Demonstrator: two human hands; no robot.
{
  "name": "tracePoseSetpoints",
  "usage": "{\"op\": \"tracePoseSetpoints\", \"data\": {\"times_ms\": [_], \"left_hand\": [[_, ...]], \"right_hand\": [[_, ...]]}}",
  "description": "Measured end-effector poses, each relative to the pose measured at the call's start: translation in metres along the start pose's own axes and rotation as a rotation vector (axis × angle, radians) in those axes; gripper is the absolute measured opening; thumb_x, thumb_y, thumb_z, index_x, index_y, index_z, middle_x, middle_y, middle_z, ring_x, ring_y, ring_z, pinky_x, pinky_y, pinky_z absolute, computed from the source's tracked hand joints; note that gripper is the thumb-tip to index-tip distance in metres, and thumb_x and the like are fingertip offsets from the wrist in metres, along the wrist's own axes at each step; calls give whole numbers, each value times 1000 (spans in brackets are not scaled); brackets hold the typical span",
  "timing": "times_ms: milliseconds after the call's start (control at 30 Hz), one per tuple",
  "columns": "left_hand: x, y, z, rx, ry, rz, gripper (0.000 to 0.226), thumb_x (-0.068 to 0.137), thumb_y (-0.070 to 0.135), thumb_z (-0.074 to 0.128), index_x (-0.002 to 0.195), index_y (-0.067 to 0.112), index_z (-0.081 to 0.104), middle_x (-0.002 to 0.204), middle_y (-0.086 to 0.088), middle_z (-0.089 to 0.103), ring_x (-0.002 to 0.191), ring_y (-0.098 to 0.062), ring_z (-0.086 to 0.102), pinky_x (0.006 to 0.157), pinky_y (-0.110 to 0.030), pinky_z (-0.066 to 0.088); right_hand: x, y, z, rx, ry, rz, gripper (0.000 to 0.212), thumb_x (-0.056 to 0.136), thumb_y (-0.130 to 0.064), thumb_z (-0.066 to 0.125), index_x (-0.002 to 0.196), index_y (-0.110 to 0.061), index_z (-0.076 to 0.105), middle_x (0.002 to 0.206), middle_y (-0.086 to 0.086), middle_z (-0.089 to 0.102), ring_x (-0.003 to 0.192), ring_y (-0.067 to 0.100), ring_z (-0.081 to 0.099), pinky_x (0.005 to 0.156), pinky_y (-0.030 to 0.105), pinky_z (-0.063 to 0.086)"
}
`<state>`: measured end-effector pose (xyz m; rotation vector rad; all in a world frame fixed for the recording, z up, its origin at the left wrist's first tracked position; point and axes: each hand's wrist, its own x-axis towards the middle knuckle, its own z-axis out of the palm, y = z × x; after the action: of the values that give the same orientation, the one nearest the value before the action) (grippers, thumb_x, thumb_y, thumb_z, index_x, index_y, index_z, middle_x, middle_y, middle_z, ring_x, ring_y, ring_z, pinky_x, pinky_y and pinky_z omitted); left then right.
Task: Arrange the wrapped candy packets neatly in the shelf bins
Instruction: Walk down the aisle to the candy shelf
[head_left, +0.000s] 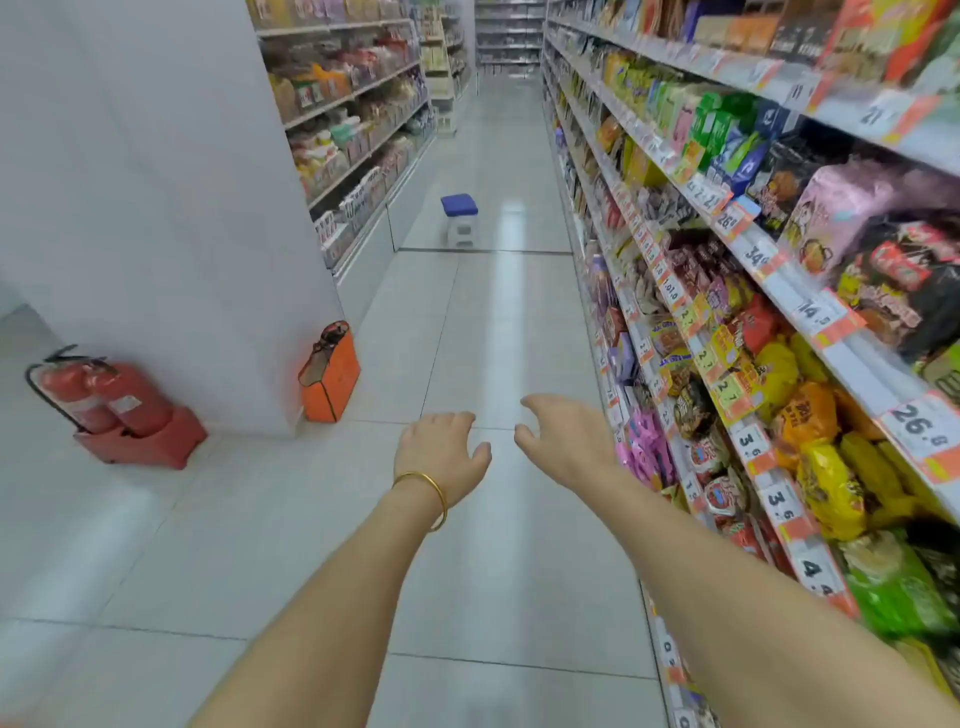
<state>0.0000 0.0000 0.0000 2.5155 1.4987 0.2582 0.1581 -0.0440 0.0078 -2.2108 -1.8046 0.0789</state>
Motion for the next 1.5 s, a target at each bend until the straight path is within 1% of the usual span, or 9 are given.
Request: {"op": "tracePoseSetpoints", "data": {"times_ms": [67, 167, 333, 467, 600, 800, 1000, 1233, 1500], "left_hand": [[-8, -11, 22, -12, -66, -45, 50, 89, 43, 43, 133, 21, 43, 131, 2, 54, 123, -21, 44, 99, -34, 34], [-22, -30, 62, -38, -150, -76, 51, 88, 42, 46, 135, 23, 42, 135, 5, 51, 126, -19, 42, 103, -33, 33], [-14, -51, 100, -34, -249, -98, 46, 88, 40, 46, 131, 22, 47, 132, 4, 53, 123, -20, 45, 99, -34, 35], [13, -66, 130, 4, -372, -111, 45, 89, 39, 45, 130, 22, 47, 130, 3, 55, 120, -21, 46, 94, -34, 36], [67, -75, 154, 40, -493, -126, 44, 91, 39, 42, 131, 22, 46, 129, 1, 54, 119, -21, 46, 94, -34, 35], [195, -85, 164, 22, -594, -155, 45, 91, 39, 40, 133, 21, 44, 132, 0, 52, 122, -22, 44, 97, -35, 34], [329, -107, 159, -36, -533, -200, 44, 91, 37, 41, 131, 21, 46, 130, 0, 54, 120, -23, 44, 95, -35, 34], [499, -162, 168, -20, -530, -220, 43, 89, 34, 44, 130, 21, 47, 127, 0, 55, 118, -23, 45, 93, -35, 34], [730, -228, 148, 77, -517, -140, 42, 90, 32, 40, 130, 21, 47, 123, -1, 56, 114, -24, 46, 88, -34, 35]], "right_hand": [[-8, 1, 26, 12, -66, 27, 44, 88, -39, 45, 128, -23, 53, 124, -1, 61, 112, 22, 56, 86, 34, 47], [-29, 8, 71, 27, -167, 73, 44, 88, -40, 46, 130, -28, 52, 127, -5, 59, 113, 19, 56, 84, 31, 45], [-33, 20, 123, 37, -274, 132, 40, 90, -40, 47, 127, -29, 55, 124, -6, 61, 110, 18, 58, 80, 30, 45], [-9, 31, 158, 57, -353, 157, 39, 91, -41, 47, 126, -27, 55, 123, -5, 61, 109, 18, 58, 80, 31, 45], [45, 46, 188, 25, -433, 154, 39, 92, -41, 45, 124, -23, 56, 118, -2, 63, 105, 20, 59, 78, 32, 46], [173, 79, 202, -47, -470, 118, 33, 91, -38, 43, 112, -17, 59, 106, 1, 65, 96, 24, 60, 72, 32, 44], [309, 96, 208, -68, -488, 73, 33, 92, -37, 43, 114, -17, 59, 107, 1, 64, 96, 23, 59, 73, 33, 46], [486, 105, 242, -92, -512, 45, 33, 92, -35, 43, 115, -17, 58, 109, 1, 63, 99, 24, 59, 75, 33, 47], [708, 107, 262, -81, -503, 56, 31, 91, -32, 44, 112, -16, 59, 104, 1, 63, 94, 24, 60, 70, 31, 44]]}}
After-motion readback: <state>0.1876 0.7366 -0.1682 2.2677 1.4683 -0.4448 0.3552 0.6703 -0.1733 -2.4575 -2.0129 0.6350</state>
